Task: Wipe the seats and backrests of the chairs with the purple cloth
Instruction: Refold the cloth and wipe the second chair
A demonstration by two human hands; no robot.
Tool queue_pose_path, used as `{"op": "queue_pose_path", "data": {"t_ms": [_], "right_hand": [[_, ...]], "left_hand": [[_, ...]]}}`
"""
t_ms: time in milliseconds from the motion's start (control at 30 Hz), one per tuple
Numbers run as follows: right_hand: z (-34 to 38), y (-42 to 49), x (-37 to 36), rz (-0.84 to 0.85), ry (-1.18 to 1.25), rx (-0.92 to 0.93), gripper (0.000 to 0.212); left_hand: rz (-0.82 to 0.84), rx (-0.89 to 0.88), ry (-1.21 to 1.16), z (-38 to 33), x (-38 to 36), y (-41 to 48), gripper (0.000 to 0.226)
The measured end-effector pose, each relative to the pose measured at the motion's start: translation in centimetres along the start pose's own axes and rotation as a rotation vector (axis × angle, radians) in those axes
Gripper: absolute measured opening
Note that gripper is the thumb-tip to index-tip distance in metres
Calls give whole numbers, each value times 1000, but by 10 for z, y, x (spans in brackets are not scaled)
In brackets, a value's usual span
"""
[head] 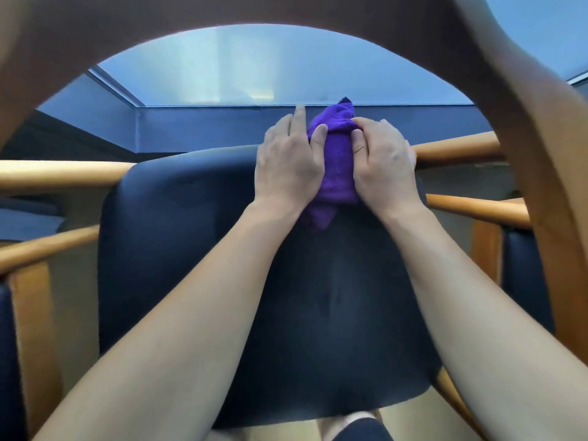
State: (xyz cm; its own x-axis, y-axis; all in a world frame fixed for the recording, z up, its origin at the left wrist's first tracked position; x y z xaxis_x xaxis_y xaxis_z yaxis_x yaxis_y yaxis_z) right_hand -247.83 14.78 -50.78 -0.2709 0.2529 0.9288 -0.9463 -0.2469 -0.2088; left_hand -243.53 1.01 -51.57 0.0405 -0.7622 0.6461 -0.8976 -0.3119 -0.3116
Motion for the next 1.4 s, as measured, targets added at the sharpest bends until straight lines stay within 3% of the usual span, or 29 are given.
{"op": "queue_pose_path", "data": {"t_ms": [67,167,333,400,500,600,733,900,1067,1167,1267,1333,1400], "right_hand": [[5,-1,-3,-13,32,3,38],[11,-5,-5,-61,176,13,35],[3,-17,0,-136,397,-29,27],[2,-21,4,-161,554,-24,24],[10,-25,4,-142,832,-57,25],[28,-32,-3,-61,1002,-125,38],[40,-40,-14,34,1041,-266,68],[48,-35,-8,37,997,-185,37],[53,-35,1,85,846,-90,45],[55,-33,13,3,407,-86,56],[52,-32,27,-141,-43,-160,69],[46,-32,25,-135,-218,-194,71],[47,-34,14,-106,-281,-133,63]], "left_hand": [[-46,128,132,14,8,-6,67],[-67,100,93,9,9,-9,55],[-9,45,-364,-5,15,-9,29],[50,50,-604,-7,20,-11,26],[68,19,-759,-4,31,-12,25],[43,43,-898,6,37,-17,22],[10,81,-993,22,41,-26,23],[-21,79,-1025,27,46,-28,25],[-97,35,-781,28,58,-27,26],[-188,-66,-423,16,63,-37,23],[-290,-28,-194,16,63,-45,23],[-262,86,-24,26,58,-46,36],[-257,92,212,32,56,-47,52]]}}
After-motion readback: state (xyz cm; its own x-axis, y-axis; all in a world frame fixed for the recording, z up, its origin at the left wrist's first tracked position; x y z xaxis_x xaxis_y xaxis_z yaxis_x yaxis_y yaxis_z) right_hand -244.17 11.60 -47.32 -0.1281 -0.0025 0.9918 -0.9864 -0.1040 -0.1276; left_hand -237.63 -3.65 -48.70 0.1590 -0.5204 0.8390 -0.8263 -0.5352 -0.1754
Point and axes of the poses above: each hand's wrist, its own y-axis towards the middle knuckle, its own x-axis out of the back of the hand, z = x × y, the point moved 6 cm from there along y, towards the middle knuckle, and after that the axes turned 10 degrees about -y, right-handed, at the moved point
